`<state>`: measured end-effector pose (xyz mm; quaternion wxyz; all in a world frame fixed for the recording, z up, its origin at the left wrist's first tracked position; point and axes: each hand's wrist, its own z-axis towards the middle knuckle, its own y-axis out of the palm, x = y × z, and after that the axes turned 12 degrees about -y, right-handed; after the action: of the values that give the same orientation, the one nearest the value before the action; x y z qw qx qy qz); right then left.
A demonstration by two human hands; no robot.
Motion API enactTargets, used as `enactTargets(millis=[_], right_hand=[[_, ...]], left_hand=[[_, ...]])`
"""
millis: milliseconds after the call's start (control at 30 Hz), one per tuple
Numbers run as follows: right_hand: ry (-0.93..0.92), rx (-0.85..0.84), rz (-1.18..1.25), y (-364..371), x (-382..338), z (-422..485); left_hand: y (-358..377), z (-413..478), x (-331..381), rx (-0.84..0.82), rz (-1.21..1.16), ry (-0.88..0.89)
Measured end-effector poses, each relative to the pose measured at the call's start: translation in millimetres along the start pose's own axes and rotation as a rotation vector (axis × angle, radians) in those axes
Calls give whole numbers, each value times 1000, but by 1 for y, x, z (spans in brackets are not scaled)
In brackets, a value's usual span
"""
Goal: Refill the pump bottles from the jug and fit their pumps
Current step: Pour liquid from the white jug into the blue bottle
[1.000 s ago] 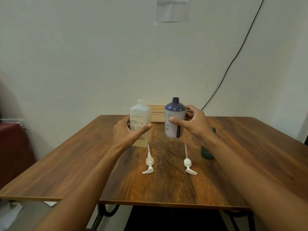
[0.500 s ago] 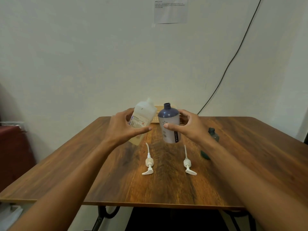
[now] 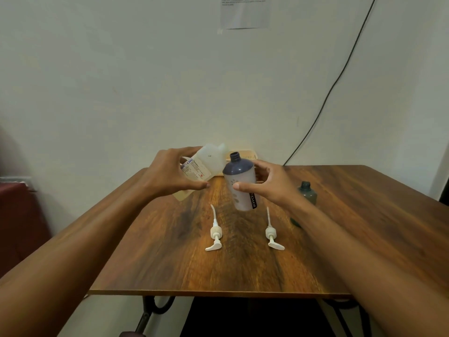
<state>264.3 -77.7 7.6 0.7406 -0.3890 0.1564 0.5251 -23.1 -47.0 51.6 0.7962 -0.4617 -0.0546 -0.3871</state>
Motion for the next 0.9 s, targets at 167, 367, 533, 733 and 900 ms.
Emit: enactTargets(millis=[167,367,533,733,900], right_hand=[[-2,7,10,1,1,0],[-8,7,3,2,0,-1],[-6,16,-6,3,2,-2],[15,11,-3,5,4,-4],[21,31,6,8,5,-6]], left_hand=[[-3,3,0,-16,19,15],[-4,6,-3,-37,60,35],[-6,9,-4,-31,129,75],[-9,14,-6,-33,200,99],[-13,19,-5,-41,261,122]])
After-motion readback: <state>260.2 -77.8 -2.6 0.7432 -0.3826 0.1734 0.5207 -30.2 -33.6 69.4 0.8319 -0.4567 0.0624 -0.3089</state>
